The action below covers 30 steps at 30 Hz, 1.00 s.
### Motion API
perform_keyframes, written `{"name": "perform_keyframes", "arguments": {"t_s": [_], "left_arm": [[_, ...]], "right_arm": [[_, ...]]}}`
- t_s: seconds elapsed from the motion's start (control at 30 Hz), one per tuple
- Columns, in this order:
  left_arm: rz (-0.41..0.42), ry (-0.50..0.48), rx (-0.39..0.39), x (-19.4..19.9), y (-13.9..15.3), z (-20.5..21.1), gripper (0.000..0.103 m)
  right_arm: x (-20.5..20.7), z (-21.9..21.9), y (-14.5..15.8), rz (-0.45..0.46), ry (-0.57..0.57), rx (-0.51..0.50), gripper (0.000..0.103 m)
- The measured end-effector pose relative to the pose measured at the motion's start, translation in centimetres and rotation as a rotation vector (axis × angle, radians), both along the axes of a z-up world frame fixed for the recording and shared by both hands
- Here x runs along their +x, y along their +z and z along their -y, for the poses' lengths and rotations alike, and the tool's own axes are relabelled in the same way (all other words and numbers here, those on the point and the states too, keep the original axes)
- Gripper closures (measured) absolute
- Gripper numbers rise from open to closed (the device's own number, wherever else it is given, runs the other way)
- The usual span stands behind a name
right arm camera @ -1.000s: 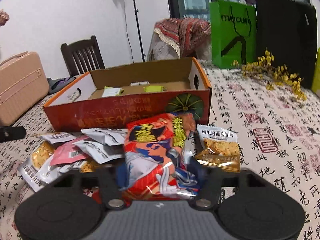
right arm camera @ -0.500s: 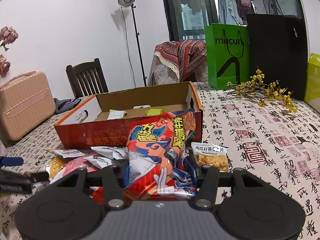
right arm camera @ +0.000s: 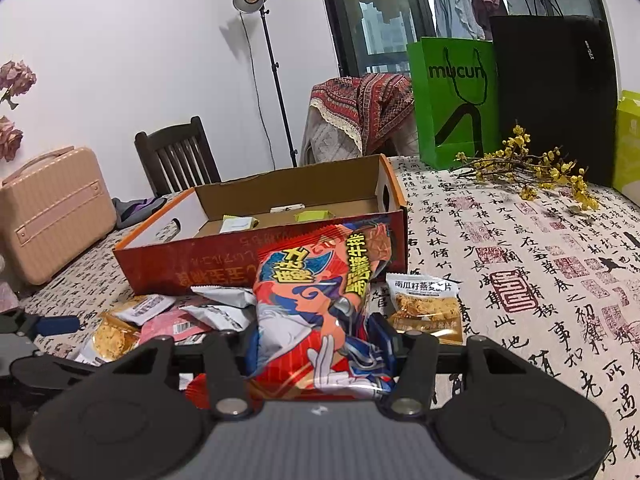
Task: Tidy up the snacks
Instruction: 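Grasp a white sachet with the left gripper while the right holds the cartoon bag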
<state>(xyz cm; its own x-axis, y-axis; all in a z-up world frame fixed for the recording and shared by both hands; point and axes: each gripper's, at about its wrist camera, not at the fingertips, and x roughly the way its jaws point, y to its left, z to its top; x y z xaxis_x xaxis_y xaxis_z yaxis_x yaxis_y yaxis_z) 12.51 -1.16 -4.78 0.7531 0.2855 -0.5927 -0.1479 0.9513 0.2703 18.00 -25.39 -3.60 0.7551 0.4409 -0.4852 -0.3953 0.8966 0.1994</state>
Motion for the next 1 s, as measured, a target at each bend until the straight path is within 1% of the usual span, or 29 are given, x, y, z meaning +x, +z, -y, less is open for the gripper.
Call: {"name": "perform_keyframes", "arguments": {"t_s": [0.07, 0.1, 0.13, 0.17, 0.2, 0.27, 0.3, 0.37, 0.47, 0.5, 0.53, 0.73, 1.0], "left_arm": [[-0.004, -0.002, -0.012, 0.2, -0.1, -0.2, 0.026], [-0.004, -0.01, -0.031, 0.2, 0.0, -0.4, 0.031], [-0.002, -0.007, -0.033, 0.1, 0.0, -0.5, 0.043], [0.0, -0.003, -0.029, 0.0, 0.0, -0.6, 0.048], [0.005, -0.002, -0.035, -0.1, 0.0, -0.8, 0.05], [0.018, 0.001, -0.059, -0.5, 0.3, -1.2, 0.059], [0.024, 0.0, -0.075, -0.8, 0.5, -1.4, 0.059], [0.042, -0.003, -0.098, -1.3, 1.0, -1.8, 0.066], [0.069, -0.015, -0.117, -2.0, 1.6, -2.1, 0.07], [0.079, -0.018, -0.121, -2.2, 1.8, -2.2, 0.075], [0.083, -0.022, -0.123, -2.3, 1.9, -2.2, 0.088], [0.11, -0.036, -0.138, -2.9, 2.4, -2.5, 0.091], [0.149, -0.045, -0.163, -3.7, 3.1, -3.0, 0.091]], "right_arm": [[0.0, -0.1, -0.1, -0.002, 0.003, 0.003, 0.051], [0.0, -0.1, -0.1, -0.003, 0.005, 0.004, 0.051], [0.0, -0.1, -0.2, -0.005, 0.007, 0.005, 0.051], [0.1, -0.1, -0.2, -0.006, 0.008, 0.006, 0.051], [0.1, -0.1, -0.2, -0.006, 0.008, 0.006, 0.051], [0.1, -0.1, -0.3, -0.006, 0.009, 0.007, 0.051], [0.1, -0.1, -0.3, -0.007, 0.009, 0.007, 0.051], [0.0, 0.0, -0.3, -0.006, 0.011, 0.009, 0.051], [-0.1, -0.1, -0.3, -0.003, 0.016, 0.01, 0.051], [-0.2, -0.2, -0.2, -0.002, 0.017, 0.01, 0.051], [-0.2, -0.2, -0.2, -0.001, 0.017, 0.01, 0.051], [-0.4, -0.2, -0.1, 0.002, 0.018, 0.006, 0.051], [-0.6, -0.1, 0.1, 0.008, 0.023, 0.009, 0.051]]}}
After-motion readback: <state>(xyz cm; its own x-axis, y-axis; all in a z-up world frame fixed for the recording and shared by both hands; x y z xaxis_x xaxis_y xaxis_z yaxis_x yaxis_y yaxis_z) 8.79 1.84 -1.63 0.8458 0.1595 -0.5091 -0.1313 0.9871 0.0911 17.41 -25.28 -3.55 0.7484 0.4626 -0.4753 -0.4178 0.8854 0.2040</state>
